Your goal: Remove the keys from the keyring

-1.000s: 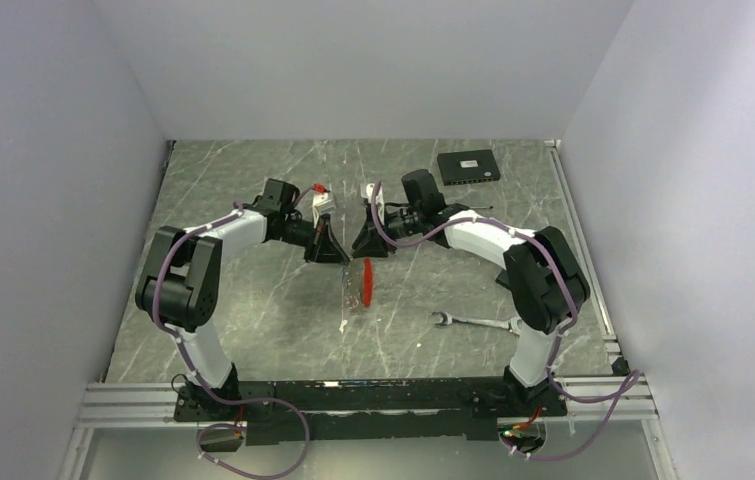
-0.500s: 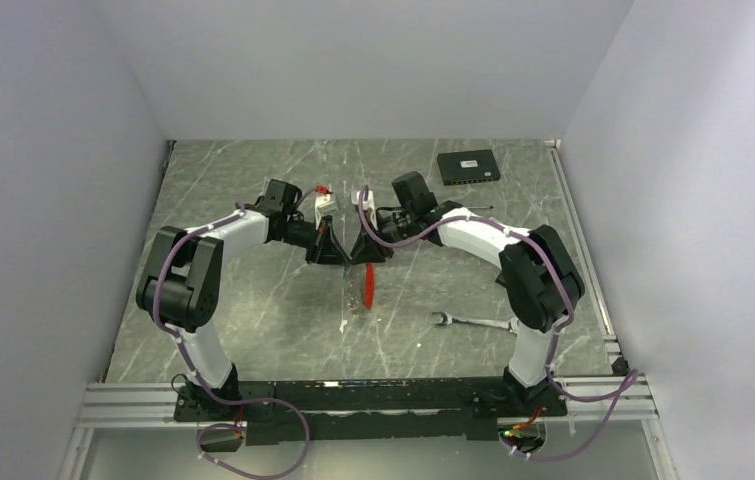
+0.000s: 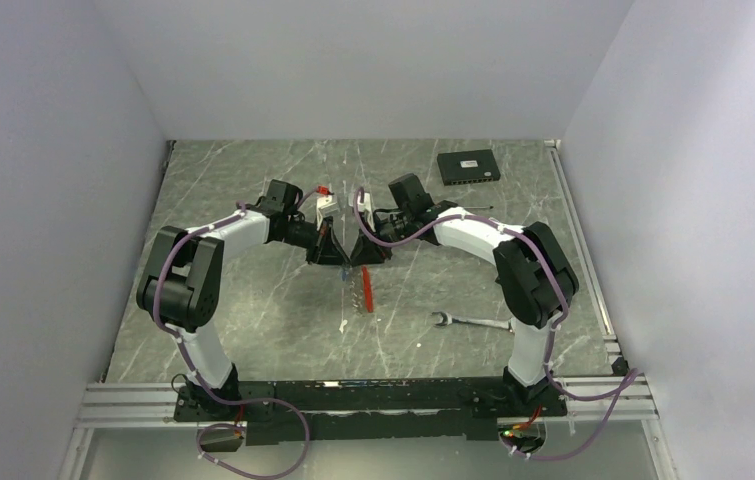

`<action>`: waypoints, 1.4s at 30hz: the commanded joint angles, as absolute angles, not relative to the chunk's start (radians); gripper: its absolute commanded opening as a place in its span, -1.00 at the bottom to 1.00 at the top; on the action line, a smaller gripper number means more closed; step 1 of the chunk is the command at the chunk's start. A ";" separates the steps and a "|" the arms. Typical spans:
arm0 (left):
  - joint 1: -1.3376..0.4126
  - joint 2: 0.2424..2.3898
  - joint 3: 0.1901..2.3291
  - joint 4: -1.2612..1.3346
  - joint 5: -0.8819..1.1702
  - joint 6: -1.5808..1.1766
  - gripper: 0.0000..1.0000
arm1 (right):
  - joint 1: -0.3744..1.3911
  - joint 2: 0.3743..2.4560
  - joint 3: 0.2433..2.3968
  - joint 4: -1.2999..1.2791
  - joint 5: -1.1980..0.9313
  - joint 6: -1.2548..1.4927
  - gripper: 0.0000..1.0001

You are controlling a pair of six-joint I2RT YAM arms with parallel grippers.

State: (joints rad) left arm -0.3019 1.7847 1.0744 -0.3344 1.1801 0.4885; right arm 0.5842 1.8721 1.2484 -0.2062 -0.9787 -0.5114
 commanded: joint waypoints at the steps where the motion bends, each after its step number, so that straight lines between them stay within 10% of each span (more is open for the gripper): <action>1: -0.304 1.753 1.096 -0.311 1.212 0.505 -1.00 | 0.588 1.868 1.275 -0.245 -0.981 -0.542 -0.57; 19: -0.312 1.764 1.103 -0.315 1.202 0.510 -1.00 | 0.590 1.869 1.286 -0.215 -0.994 -0.490 -0.58; 24: -0.308 1.767 1.113 -0.322 1.203 0.489 -1.00 | 0.590 1.877 1.292 -0.225 -1.000 -0.501 -1.00; 29: -0.231 1.806 1.111 -0.260 1.296 0.383 -0.53 | 0.581 1.825 1.211 -0.074 -0.996 -0.438 -1.00; 42: -0.228 1.791 1.033 -0.140 1.335 0.344 -0.56 | 0.569 1.810 1.078 0.283 -1.012 -0.223 -1.00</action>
